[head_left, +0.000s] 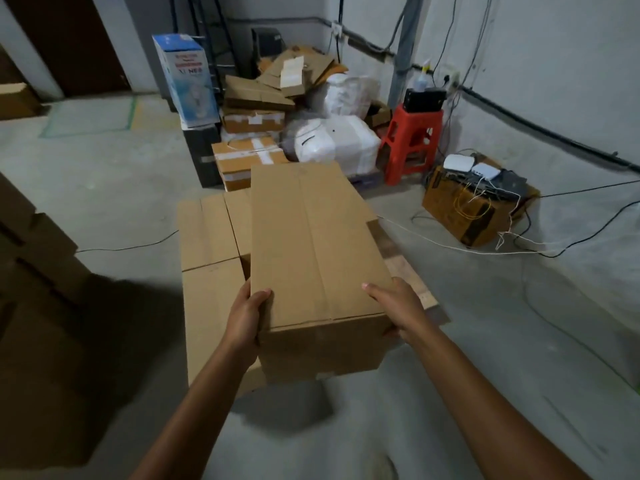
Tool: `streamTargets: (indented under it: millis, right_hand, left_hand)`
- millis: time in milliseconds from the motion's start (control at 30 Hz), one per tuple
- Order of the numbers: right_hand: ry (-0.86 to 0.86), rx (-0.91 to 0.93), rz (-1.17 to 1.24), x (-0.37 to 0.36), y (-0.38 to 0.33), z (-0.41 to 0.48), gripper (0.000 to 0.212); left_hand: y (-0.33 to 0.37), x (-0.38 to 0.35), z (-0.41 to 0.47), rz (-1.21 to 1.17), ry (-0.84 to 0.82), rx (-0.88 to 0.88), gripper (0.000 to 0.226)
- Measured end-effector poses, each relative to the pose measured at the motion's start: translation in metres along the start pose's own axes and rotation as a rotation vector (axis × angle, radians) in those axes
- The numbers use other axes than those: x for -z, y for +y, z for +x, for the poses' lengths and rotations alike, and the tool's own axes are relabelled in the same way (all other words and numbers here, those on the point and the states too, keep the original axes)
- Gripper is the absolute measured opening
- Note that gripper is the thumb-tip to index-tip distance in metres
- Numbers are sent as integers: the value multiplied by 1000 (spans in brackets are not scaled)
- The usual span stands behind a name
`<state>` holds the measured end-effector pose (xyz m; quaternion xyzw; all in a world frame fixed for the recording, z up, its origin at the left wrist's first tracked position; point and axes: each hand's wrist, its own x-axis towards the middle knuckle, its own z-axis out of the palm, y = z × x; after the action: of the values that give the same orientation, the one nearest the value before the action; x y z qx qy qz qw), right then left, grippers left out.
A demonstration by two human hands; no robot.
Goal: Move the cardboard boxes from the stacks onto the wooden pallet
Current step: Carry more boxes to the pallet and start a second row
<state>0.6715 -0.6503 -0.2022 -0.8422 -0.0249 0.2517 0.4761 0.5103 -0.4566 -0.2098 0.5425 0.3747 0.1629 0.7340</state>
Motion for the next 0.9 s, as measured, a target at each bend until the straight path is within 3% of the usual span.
streamTargets:
  millis: [100,200,267,400,433,533,567,667,900]
  right_hand:
    - [-73,-36,-32,1,14,50,76]
    - [-196,-93,-47,6,15,92,49]
    - [-259,-130,-86,8,20,122,44]
    - [-320,-178,-133,-3,32,177,67]
    - [-332,-188,-136,-8,36,186,63]
    - [-331,-172,-154,-23,48,211,22]
    - [-333,-167,-161,-30,56,221,21]
    - [-324,-135,-162,-59,85,250,38]
    - [-282,-112,-177,-133,171,298,53]
  left_hand:
    - [-10,-20,25,12,64,50,34]
    - [-21,-42,50,4,138,107,29]
    - [-27,-55,63,0,180,150,28]
    - [-45,-64,99,9,248,229,40]
    - [-50,-64,107,2,262,251,42]
    - [-70,-61,136,-18,302,306,43]
    - [-78,-59,147,-26,305,317,43]
    - [-113,-49,179,-33,330,340,42]
    - [-216,-11,241,-49,358,340,41]
